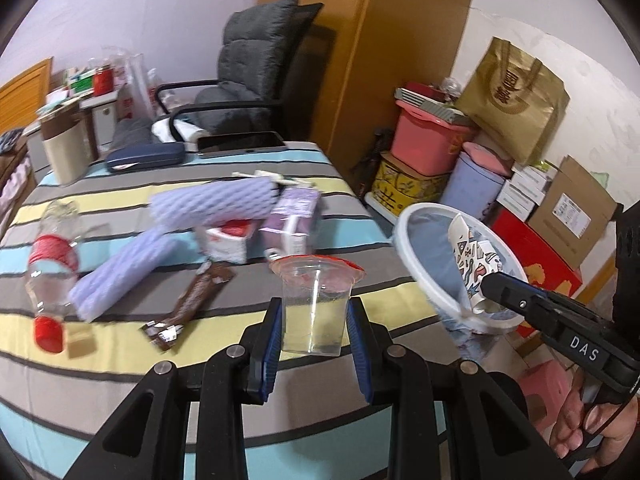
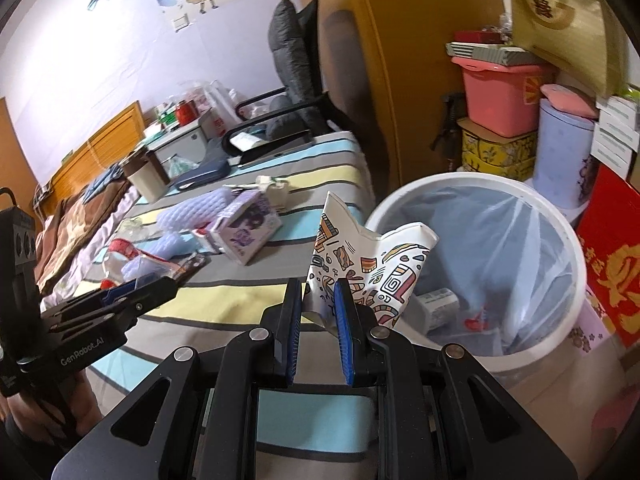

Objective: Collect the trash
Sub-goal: 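Carry the paper bag and clear cup over the bin and release both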

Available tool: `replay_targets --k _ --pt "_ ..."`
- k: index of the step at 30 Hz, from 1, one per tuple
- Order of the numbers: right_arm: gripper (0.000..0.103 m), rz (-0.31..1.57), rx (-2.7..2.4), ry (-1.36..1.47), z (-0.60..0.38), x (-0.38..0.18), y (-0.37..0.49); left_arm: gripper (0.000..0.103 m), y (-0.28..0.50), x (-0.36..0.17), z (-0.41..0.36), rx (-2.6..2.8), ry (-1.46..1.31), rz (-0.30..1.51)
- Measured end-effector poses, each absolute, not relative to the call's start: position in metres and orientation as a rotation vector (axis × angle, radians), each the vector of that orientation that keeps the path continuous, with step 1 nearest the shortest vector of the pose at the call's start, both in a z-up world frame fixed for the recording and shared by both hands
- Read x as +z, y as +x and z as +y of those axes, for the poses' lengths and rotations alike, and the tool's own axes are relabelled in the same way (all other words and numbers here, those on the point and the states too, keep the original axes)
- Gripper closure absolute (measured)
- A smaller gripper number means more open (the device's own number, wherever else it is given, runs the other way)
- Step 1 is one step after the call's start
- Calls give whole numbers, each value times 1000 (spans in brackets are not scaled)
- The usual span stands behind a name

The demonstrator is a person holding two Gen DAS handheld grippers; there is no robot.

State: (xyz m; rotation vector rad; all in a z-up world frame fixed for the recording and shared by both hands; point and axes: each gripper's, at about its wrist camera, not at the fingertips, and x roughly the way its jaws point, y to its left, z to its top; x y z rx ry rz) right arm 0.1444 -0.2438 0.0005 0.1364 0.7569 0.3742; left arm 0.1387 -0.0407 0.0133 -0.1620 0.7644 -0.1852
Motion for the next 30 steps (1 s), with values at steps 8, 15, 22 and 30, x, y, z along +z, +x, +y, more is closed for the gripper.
replay_targets --k 8,15,22,30 --pt "84 763 311 169 -273 -5 149 71 165 14 -83 -281 -130 767" --pt "84 776 256 192 -295 -13 155 71 190 13 -120 -371 -118 771" --pt "84 794 217 216 -312 -20 159 71 211 4 -150 -453 -110 802" --pt "84 822 202 236 -325 -29 164 71 227 -8 -177 -531 -104 829"
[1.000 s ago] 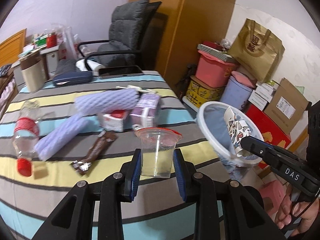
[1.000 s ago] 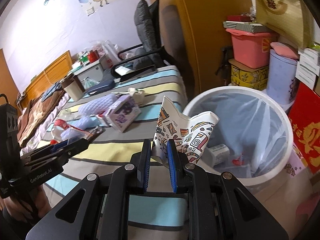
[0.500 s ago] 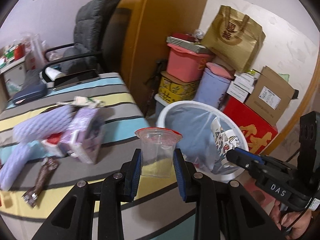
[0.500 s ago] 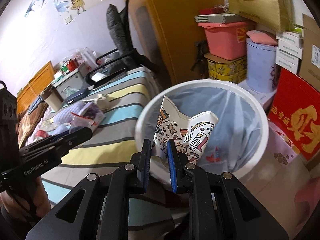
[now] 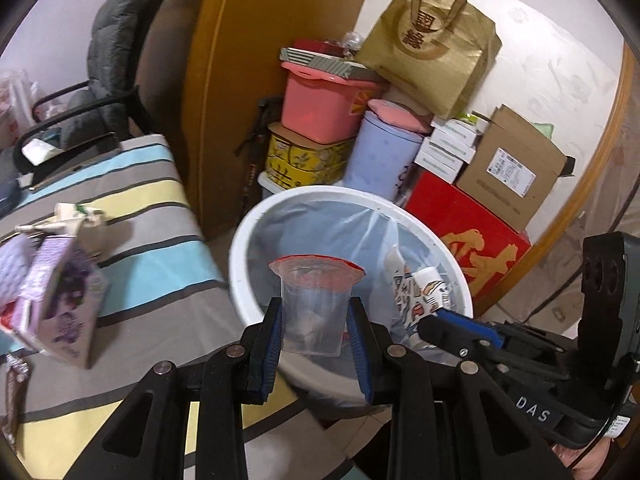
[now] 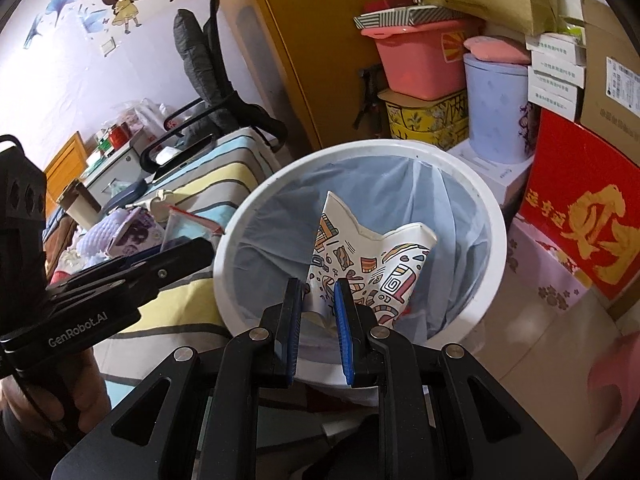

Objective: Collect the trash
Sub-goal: 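Carry the paper bag and clear cup over the bin and release both, then move both tools back over the table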

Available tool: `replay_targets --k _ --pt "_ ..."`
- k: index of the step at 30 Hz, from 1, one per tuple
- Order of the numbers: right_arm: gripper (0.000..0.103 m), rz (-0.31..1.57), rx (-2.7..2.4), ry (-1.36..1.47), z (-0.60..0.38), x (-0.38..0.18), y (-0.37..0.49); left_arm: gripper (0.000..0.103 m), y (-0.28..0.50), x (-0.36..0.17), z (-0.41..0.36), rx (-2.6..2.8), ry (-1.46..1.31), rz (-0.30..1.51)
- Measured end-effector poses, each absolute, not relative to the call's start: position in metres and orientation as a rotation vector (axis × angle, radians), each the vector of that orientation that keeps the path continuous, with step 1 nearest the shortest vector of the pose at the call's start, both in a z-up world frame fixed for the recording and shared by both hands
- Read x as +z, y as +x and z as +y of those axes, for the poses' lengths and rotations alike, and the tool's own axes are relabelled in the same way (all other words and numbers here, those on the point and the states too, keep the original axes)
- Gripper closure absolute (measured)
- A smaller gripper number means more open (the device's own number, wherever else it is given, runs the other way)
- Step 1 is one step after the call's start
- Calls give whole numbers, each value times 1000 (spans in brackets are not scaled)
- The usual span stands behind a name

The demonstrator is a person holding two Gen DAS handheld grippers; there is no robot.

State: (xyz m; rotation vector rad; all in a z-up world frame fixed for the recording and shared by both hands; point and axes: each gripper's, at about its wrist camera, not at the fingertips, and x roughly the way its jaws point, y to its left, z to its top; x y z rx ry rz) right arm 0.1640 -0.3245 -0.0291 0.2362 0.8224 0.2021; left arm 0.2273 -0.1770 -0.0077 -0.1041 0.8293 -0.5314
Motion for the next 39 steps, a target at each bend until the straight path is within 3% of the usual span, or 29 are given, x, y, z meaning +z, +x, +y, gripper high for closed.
replay_targets --k 9,14,18,24,39 --pt "83 856 209 255 -331 -37 168 70 240 -22 -188 -541 -108 861" --pt "83 859 214 253 -333 -37 169 58 240 -19 -189 -549 -127 845" --pt "82 848 214 249 -333 -35 167 58 238 -16 -186 -540 -127 831" --pt "68 823 205 244 -331 -28 163 58 230 -10 -176 -520 -128 823" --pt "68 771 247 194 -309 -9 145 58 189 4 -132 -426 -155 799"
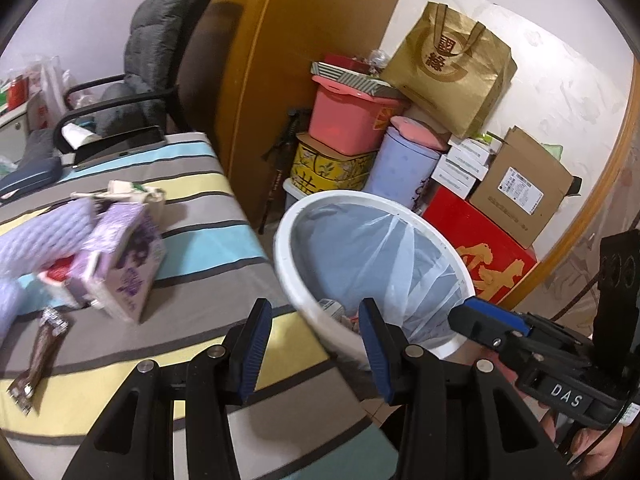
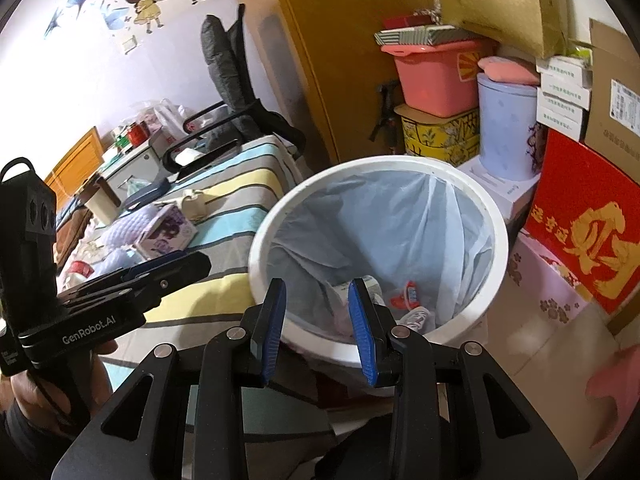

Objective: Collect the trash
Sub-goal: 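Move both tools back over the table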

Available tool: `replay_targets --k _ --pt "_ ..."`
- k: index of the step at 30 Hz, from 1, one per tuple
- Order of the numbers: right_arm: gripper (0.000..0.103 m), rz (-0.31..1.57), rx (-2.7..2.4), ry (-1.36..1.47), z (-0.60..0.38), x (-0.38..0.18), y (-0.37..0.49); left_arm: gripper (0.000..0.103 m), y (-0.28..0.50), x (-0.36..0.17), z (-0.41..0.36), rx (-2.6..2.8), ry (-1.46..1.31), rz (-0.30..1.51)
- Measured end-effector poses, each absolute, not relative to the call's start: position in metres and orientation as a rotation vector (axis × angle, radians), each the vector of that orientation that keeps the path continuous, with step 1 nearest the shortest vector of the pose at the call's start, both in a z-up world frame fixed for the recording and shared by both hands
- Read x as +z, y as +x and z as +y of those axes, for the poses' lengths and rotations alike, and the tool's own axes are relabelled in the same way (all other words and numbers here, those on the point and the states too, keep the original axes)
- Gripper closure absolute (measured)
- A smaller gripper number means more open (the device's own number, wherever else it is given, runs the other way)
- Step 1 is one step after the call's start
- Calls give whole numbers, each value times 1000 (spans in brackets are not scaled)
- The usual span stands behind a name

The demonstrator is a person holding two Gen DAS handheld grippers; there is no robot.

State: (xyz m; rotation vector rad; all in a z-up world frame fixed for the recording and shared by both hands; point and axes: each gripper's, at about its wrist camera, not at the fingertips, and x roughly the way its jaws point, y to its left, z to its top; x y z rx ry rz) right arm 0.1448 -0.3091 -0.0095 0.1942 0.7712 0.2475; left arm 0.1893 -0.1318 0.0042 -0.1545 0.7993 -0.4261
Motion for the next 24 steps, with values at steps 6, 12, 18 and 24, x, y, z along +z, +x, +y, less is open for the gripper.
replay_targets --k 6,12,18,24 --pt "68 759 277 177 -294 -5 136 58 171 7 -111 -385 -149 788" --pt "68 786 330 172 -274 -11 131 58 150 6 -88 -335 -157 777" --pt "68 819 383 154 -254 -16 127 58 132 0 -64 -278 -174 777" --pt "68 826 419 151 -241 -14 126 58 122 -3 -40 -220 -192 784"
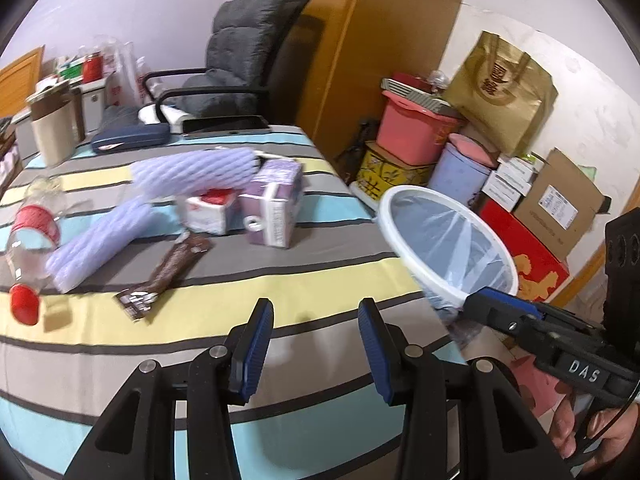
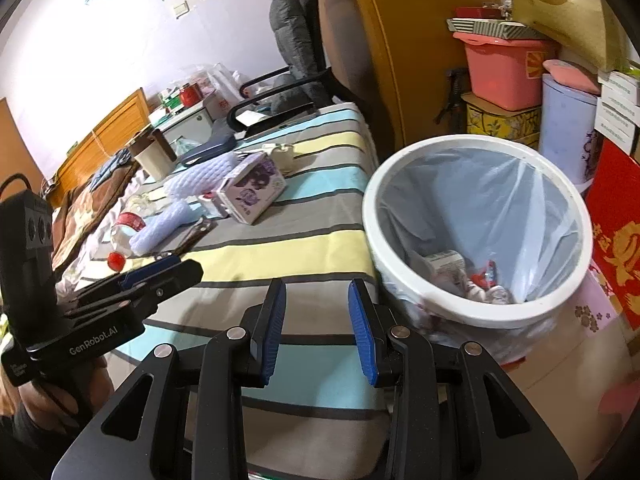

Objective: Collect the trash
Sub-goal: 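Move both tools back over the table, then grasp the brown snack wrapper with the left gripper while the right gripper grasps the purple box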

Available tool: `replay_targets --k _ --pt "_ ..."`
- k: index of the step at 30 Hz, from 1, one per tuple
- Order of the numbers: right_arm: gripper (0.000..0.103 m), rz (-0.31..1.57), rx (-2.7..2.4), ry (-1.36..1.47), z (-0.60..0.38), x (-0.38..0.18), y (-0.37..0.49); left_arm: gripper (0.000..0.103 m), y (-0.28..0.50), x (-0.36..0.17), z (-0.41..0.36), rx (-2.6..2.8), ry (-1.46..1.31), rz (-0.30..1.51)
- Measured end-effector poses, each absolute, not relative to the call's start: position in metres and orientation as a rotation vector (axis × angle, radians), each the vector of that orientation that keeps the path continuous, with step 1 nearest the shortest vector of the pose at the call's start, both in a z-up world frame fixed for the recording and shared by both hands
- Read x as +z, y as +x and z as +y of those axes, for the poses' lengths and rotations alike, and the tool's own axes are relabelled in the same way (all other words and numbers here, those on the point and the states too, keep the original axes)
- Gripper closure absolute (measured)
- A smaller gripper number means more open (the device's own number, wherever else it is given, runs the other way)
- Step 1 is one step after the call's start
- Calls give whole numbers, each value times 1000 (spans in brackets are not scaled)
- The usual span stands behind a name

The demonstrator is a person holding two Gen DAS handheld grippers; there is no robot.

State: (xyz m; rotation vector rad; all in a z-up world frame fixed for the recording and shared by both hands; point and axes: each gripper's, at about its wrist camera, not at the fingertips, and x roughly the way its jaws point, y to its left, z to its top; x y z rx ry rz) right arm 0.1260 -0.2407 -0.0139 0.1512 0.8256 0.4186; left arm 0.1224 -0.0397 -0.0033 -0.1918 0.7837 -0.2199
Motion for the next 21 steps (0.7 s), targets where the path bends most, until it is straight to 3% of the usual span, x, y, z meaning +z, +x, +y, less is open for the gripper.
replay_targets --k 5,9,21 --pt "68 826 444 159 -228 -12 129 58 116 -3 -16 -164 -203 777" --pt "46 825 462 159 -218 -11 131 58 113 -3 4 -115 -214 769" --pt "46 832 478 105 -199 -6 142 58 138 -13 41 -47 -199 787"
